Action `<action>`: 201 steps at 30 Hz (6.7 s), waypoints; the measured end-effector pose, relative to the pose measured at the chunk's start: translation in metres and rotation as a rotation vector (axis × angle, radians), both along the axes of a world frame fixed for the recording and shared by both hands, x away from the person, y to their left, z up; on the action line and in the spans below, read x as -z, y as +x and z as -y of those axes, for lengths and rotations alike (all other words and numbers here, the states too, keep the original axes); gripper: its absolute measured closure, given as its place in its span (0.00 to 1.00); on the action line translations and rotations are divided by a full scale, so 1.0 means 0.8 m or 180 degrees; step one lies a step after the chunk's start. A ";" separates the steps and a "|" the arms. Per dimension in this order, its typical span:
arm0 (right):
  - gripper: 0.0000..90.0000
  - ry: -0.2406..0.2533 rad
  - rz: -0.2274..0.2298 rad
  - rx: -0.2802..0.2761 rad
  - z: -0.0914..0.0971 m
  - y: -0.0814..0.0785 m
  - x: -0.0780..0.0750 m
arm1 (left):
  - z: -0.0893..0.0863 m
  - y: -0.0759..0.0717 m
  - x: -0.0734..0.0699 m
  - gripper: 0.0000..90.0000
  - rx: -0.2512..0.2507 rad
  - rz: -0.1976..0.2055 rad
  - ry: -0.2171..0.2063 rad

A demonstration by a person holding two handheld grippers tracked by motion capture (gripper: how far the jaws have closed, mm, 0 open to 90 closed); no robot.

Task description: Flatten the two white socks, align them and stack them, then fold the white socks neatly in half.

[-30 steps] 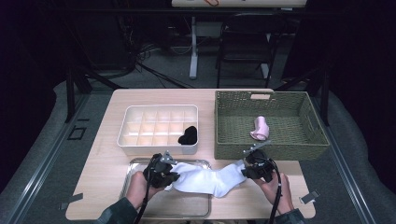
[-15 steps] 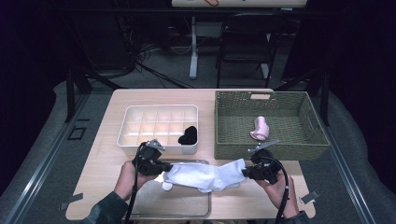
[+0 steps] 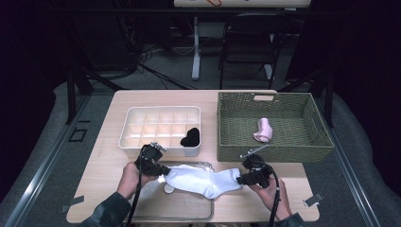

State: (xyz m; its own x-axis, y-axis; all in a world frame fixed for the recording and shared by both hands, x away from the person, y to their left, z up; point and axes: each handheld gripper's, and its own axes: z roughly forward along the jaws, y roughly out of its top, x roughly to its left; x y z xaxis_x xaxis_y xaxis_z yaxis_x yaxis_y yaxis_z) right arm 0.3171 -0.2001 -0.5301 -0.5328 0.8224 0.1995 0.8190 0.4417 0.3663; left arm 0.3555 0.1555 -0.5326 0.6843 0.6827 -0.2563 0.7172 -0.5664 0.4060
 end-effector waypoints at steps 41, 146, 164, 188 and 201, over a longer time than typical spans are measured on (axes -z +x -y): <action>0.85 0.0074 -0.0072 -0.0075 -0.008 0.006 0.027 | 0.013 -0.008 0.021 0.80 0.0101 -0.0002 0.0026; 0.92 0.0381 0.0219 -0.0842 -0.119 0.030 -0.047 | 0.065 -0.023 0.023 0.89 0.0052 -0.0027 -0.0237; 0.63 0.0562 -0.0016 -0.1017 -0.127 0.038 -0.027 | 0.064 -0.024 0.010 0.54 0.0097 0.0003 -0.0260; 0.56 0.0498 -0.0029 -0.0257 -0.034 0.028 -0.012 | 0.069 -0.019 0.003 0.45 -0.0002 0.0031 -0.0315; 0.56 0.0651 -0.0408 -0.0207 -0.029 0.030 0.025 | 0.075 -0.017 0.018 0.59 0.0021 -0.0100 -0.0302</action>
State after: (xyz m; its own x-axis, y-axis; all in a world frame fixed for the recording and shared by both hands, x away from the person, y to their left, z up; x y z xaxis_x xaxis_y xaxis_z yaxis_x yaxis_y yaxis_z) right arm 0.3415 -0.1770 -0.5501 -0.5428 0.7229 0.4276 0.8368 0.4223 0.3484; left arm 0.3417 0.0956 -0.5471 0.6792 0.6499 -0.3410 0.7268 -0.5313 0.4353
